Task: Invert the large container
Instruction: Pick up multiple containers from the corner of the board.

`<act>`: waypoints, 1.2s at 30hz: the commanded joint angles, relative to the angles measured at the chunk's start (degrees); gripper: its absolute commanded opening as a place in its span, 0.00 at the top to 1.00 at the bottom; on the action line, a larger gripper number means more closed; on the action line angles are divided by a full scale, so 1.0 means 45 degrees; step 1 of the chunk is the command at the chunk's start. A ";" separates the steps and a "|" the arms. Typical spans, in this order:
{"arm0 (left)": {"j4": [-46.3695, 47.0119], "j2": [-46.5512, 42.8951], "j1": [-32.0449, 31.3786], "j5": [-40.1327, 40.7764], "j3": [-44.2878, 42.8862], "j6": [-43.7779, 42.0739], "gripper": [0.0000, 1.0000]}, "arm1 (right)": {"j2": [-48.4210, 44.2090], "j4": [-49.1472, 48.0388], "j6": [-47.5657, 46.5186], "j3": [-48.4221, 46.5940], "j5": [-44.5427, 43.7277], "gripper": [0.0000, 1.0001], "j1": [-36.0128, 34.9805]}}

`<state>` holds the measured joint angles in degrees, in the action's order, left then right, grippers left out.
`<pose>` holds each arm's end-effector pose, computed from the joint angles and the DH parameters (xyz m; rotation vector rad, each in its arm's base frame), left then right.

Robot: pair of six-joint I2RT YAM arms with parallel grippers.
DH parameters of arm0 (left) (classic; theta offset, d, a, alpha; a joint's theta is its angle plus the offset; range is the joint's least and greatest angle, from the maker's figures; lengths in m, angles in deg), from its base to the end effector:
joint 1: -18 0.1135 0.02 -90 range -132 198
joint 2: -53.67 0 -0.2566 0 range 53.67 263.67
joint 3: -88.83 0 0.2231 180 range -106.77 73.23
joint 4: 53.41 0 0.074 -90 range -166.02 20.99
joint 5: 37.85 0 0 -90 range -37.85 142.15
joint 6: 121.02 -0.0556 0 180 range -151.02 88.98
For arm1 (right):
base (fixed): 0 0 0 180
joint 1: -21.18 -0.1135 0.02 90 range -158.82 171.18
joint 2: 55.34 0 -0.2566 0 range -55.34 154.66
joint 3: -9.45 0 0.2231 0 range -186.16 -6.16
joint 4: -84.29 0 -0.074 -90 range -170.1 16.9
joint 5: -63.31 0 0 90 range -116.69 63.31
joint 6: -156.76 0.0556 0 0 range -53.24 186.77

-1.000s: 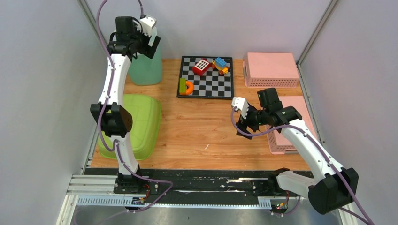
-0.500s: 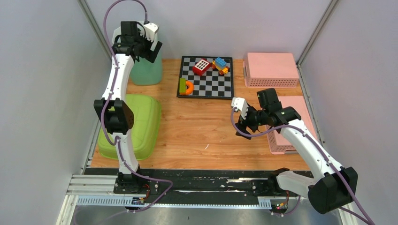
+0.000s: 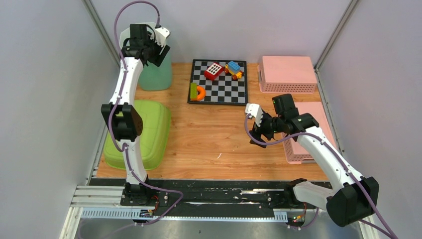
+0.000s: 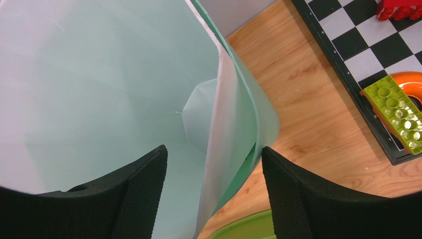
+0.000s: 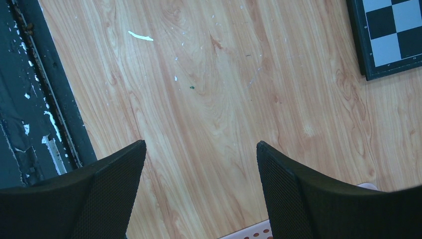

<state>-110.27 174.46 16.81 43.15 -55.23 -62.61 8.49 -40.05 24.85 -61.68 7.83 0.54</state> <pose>0.4634 -0.0183 0.3507 0.6938 2.0372 0.1390 0.1833 0.1027 0.2826 -1.4103 1.8042 0.5349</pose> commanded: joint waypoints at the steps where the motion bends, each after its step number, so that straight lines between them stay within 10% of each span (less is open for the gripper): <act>1: -0.0852 0.0654 0.0050 -0.0165 -0.0065 -0.0318 0.33 | 0.0028 0.0025 -0.0159 0.0200 0.0337 0.17 -0.0154; 20: -0.3273 0.0900 0.0050 -0.1123 -0.0178 -0.2343 0.56 | 0.0052 -0.0043 -0.0072 0.0175 0.0248 0.17 -0.0159; 26: -0.5126 0.1262 0.0050 -0.0645 -0.1031 -0.3743 0.14 | 0.0072 -0.0102 0.0006 0.0162 0.0184 0.17 -0.0157; 36: -0.5088 0.1237 0.0203 0.0891 -0.1535 -0.4561 0.25 | 0.0147 -0.0130 0.0092 0.0133 0.0087 0.17 -0.0159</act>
<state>-128.11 178.68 16.81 44.95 -60.70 -81.96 8.98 -40.53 24.92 -61.68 7.76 0.54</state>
